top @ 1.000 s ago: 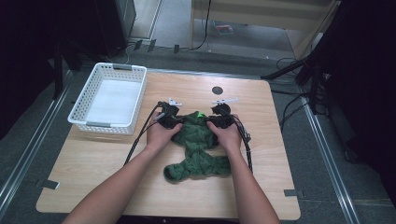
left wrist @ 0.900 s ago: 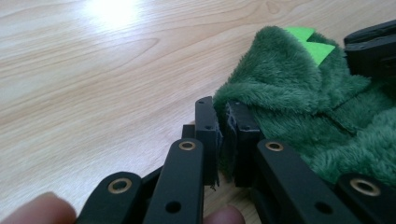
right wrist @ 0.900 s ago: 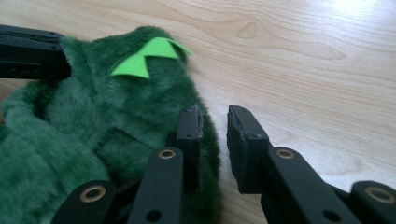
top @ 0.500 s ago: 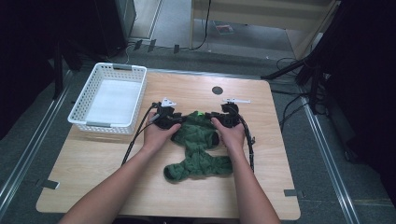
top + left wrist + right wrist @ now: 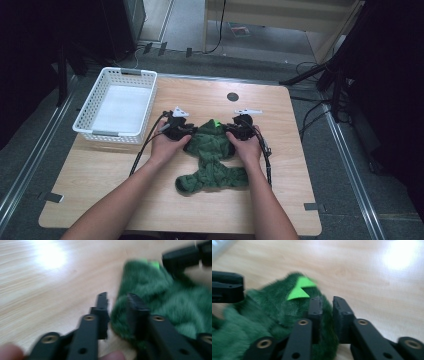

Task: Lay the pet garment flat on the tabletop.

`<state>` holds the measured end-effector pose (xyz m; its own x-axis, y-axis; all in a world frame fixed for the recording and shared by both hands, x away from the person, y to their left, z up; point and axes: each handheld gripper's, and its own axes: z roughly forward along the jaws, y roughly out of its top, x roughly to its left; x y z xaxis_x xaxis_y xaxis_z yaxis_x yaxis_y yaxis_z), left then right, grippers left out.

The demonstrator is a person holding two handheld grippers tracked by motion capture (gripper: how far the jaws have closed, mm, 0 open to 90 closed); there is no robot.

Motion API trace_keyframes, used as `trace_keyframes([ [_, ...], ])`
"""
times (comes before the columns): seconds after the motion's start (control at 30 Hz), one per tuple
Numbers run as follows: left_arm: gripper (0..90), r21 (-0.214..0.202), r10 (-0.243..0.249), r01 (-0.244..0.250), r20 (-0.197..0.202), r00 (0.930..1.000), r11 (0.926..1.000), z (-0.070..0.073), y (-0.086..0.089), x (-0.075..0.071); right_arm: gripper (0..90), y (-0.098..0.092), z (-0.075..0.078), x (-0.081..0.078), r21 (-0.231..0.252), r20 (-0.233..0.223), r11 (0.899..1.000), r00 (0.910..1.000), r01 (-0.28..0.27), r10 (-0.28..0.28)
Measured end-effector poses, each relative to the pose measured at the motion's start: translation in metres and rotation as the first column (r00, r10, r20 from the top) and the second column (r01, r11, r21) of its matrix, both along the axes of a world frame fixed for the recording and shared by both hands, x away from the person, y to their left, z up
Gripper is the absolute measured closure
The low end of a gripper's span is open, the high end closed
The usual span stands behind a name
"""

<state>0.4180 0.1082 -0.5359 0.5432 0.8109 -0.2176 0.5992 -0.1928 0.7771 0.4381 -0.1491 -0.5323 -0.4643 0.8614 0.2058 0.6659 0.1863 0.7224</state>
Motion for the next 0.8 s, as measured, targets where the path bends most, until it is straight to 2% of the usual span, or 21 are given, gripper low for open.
trace_keyframes([
  [0.07, 65.8, -0.029, 0.049, -0.049, -0.004, 0.9988, 0.9984, 0.001, 0.002, 0.003, 72.7, -0.003, 0.004, 0.000, 0.042, 0.010, 0.999, 0.9998, 0.019, -0.019],
  [0.1, 62.8, -0.030, 0.067, -0.067, -0.017, 0.9976, 0.9973, 0.001, 0.002, 0.005, 69.2, -0.004, 0.005, 0.000, 0.057, 0.013, 0.998, 0.9994, 0.032, -0.032],
  [0.13, 59.6, -0.032, 0.083, -0.085, -0.047, 0.9955, 0.9959, 0.000, -0.002, 0.008, 66.1, -0.005, 0.005, 0.001, 0.068, 0.008, 0.997, 0.9988, 0.047, -0.048],
  [0.17, 55.7, -0.030, 0.078, -0.080, -0.061, 0.9951, 0.9963, 0.000, -0.004, 0.010, 61.8, -0.005, 0.004, 0.002, 0.078, -0.004, 0.995, 0.9984, 0.056, -0.056],
  [0.2, 54.0, -0.017, 0.063, -0.065, -0.079, 0.9949, 0.9977, -0.002, -0.007, 0.012, 59.1, -0.005, 0.003, 0.003, 0.075, -0.006, 0.996, 0.9984, 0.057, -0.056],
  [0.23, 51.9, 0.005, 0.066, -0.066, -0.080, 0.9946, 0.9978, -0.002, -0.011, 0.013, 54.7, -0.004, 0.002, 0.003, 0.072, -0.012, 0.996, 0.9984, 0.057, -0.056],
  [0.27, 51.0, 0.056, 0.085, -0.082, -0.067, 0.9941, 0.9951, -0.004, -0.015, 0.012, 54.0, -0.003, 0.001, 0.003, 0.057, -0.003, 0.997, 0.9989, 0.047, -0.047],
  [0.3, 49.8, 0.086, 0.101, -0.095, -0.063, 0.9929, 0.9918, -0.005, -0.017, 0.012, 54.3, -0.002, 0.000, 0.002, 0.037, 0.007, 0.999, 0.9996, 0.028, -0.028],
  [0.37, 49.8, 0.061, 0.097, -0.093, -0.073, 0.9926, 0.9939, -0.006, -0.021, 0.012, 55.2, 0.000, -0.004, 0.001, 0.016, 0.007, 1.000, 0.9999, -0.012, 0.012],
  [0.47, 58.7, 0.121, 0.064, -0.058, -0.042, 0.9971, 0.9909, -0.006, -0.028, 0.008, 61.2, 0.002, -0.006, -0.002, -0.004, -0.002, 0.998, 0.9982, -0.059, 0.059],
  [0.53, 68.6, 0.165, 0.033, -0.029, -0.022, 0.9992, 0.9858, -0.005, -0.032, 0.005, 68.5, 0.004, -0.007, -0.004, -0.033, 0.006, 0.995, 0.9958, -0.092, 0.092],
  [0.57, 76.4, 0.180, 0.018, -0.014, -0.021, 0.9996, 0.9836, -0.005, -0.033, 0.003, 72.1, 0.006, -0.008, -0.005, -0.047, 0.011, 0.994, 0.9947, -0.102, 0.102],
  [0.63, 87.4, 0.245, -0.011, 0.005, 0.021, 0.9997, 0.9694, -0.004, -0.036, -0.001, 83.1, 0.008, -0.008, -0.007, -0.054, 0.013, 0.992, 0.9932, -0.115, 0.116],
  [0.7, 89.9, 0.294, -0.019, 0.004, 0.047, 0.9987, 0.9558, -0.004, -0.037, -0.003, 86.3, 0.013, -0.007, -0.008, -0.059, 0.013, 0.990, 0.9911, -0.131, 0.132],
  [0.73, 90.0, 0.311, -0.014, -0.002, 0.047, 0.9988, 0.9503, -0.003, -0.035, -0.003, 86.8, 0.017, -0.007, -0.009, -0.050, 0.013, 0.987, 0.9883, -0.151, 0.152],
  [0.8, 90.0, 0.313, 0.019, -0.032, 0.045, 0.9988, 0.9493, -0.003, -0.029, -0.001, 87.1, 0.025, -0.009, -0.011, -0.030, 0.005, 0.986, 0.9869, -0.161, 0.161],
])
